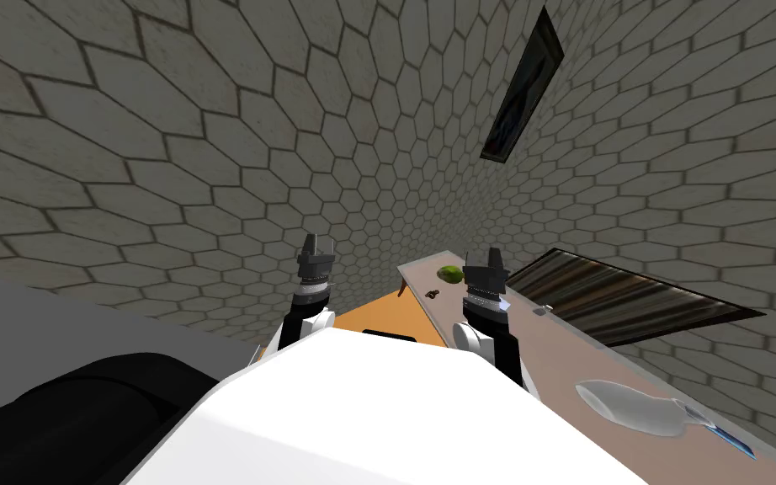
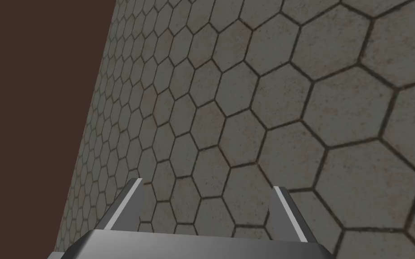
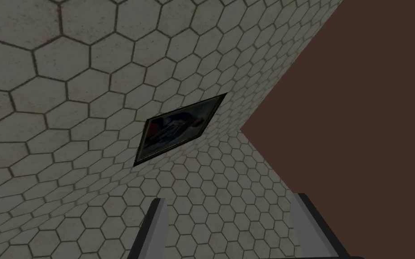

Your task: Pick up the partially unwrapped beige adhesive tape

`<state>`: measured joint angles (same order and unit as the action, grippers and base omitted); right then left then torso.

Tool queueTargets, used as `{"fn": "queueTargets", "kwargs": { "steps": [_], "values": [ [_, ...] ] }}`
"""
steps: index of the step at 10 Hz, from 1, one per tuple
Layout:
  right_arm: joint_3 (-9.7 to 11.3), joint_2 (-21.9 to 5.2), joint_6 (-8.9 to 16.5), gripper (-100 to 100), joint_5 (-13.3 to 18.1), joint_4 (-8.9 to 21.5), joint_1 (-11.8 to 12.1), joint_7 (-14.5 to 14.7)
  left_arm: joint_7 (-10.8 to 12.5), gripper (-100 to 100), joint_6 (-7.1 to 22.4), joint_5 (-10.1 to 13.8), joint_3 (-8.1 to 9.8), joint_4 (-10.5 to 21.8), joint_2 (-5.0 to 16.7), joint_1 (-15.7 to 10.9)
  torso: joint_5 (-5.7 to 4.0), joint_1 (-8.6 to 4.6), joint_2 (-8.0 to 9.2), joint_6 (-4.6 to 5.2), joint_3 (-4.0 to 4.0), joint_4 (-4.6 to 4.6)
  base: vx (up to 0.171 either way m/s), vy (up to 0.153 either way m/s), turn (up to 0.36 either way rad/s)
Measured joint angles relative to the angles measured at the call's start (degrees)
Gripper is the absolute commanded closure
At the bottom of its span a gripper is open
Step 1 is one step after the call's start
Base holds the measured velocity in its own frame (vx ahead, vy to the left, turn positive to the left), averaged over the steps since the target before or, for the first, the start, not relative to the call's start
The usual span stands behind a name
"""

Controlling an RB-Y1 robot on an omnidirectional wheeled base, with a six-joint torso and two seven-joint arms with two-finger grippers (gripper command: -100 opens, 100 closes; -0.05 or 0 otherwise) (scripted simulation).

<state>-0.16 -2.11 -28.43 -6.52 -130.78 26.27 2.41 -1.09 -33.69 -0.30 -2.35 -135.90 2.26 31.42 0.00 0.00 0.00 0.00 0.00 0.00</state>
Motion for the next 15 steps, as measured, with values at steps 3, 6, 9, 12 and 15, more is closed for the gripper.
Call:
{"fn": "queueTargets", "kwargs": {
  "steps": [3, 6, 9, 12, 15],
  "values": [
    [2.63, -2.81, 0.59, -100, 2.87, 2.10, -0.88, 2.18, 0.00, 0, 0.00, 0.00, -0.01, 0.00, -0.01, 0.00, 0.09, 0.41, -0.02, -0.01, -0.01, 0.00, 0.008, 0.103, 0.120],
    [5.86, -5.41, 1.53, -100, 6.55, 6.53, -2.83, 5.16, 0.00, 0, 0.00, 0.00, -0.01, 0.00, -0.01, 0.00, 0.08, 0.34, -0.08, -0.02, -0.05, -0.02, 0.019, 0.082, 0.158],
    [9.24, -9.22, 1.62, -100, 10.80, 12.52, -3.87, 8.61, 0.00, 0, 0.00, 0.00, -0.01, 0.00, -0.01, 0.00, 0.07, 0.29, -0.08, -0.01, -0.05, -0.02, 0.022, 0.071, 0.167],
    [11.85, -12.38, 3.21, -100, 14.26, 16.16, -4.80, 11.42, 0.00, 0, 0.00, 0.00, 0.00, 0.00, 0.00, 0.00, 0.04, 0.15, -0.01, 0.00, -0.01, 0.00, 0.008, 0.039, 0.111],
    [14.30, -15.46, 3.43, -100, 17.78, 21.88, -5.98, 14.42, 0.00, 0, 0.00, 0.00, 0.00, 0.00, 0.00, 0.00, 0.02, 0.07, 0.02, 0.01, 0.01, 0.00, 0.005, 0.023, 0.121]
  ]
}}
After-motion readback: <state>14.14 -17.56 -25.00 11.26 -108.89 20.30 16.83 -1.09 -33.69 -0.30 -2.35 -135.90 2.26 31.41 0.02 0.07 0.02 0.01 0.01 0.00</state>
